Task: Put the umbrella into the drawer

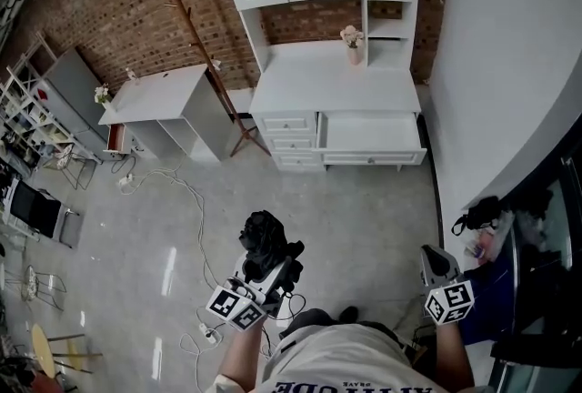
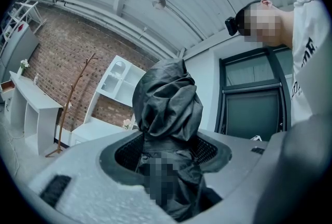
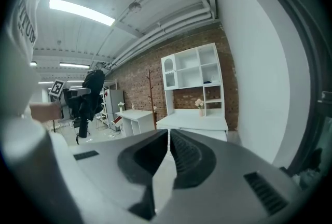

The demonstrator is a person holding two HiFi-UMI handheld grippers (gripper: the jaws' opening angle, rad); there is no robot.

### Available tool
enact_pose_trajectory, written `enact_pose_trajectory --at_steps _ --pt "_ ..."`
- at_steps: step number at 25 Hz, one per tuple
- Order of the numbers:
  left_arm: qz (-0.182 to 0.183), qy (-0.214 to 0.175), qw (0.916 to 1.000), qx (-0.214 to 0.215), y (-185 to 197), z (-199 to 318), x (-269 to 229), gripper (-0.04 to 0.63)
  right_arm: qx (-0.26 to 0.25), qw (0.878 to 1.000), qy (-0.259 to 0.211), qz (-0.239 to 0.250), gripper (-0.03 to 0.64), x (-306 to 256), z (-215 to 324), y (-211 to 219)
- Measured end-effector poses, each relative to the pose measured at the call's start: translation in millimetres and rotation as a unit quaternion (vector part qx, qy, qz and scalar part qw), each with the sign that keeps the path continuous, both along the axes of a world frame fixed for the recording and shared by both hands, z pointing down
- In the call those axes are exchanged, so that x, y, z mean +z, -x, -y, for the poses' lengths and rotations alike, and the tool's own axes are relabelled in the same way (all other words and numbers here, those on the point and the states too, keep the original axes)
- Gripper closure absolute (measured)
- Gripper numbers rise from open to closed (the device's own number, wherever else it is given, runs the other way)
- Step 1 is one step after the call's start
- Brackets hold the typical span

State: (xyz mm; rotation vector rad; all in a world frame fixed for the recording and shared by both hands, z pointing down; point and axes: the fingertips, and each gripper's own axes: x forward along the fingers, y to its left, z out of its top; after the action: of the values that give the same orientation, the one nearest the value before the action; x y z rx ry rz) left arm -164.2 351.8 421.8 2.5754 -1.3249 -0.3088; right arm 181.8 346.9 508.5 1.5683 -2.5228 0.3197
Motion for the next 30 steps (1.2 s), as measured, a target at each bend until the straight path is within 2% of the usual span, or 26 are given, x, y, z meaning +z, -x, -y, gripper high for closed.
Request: enact_pose_trajectory --at_steps 14,22,30 --pt "-0.006 -0.004 0.9999 0.007 -25.4 24.9 2.0 0.327 0.006 1.0 -0.007 0.003 0.583 -0.6 16.2 -23.3" --pt "-0.011 -0.005 0.9999 0.003 -14.5 52.2 2.0 0.327 0.002 1.0 -0.012 -0.001 0.583 -5.0 46.7 -13.2" --pt "-0.022 -0.002 0.9997 0.012 6.0 102.8 5.0 0.328 0.009 1.0 -0.001 -0.01 0.583 -7.1 89.4 7.6"
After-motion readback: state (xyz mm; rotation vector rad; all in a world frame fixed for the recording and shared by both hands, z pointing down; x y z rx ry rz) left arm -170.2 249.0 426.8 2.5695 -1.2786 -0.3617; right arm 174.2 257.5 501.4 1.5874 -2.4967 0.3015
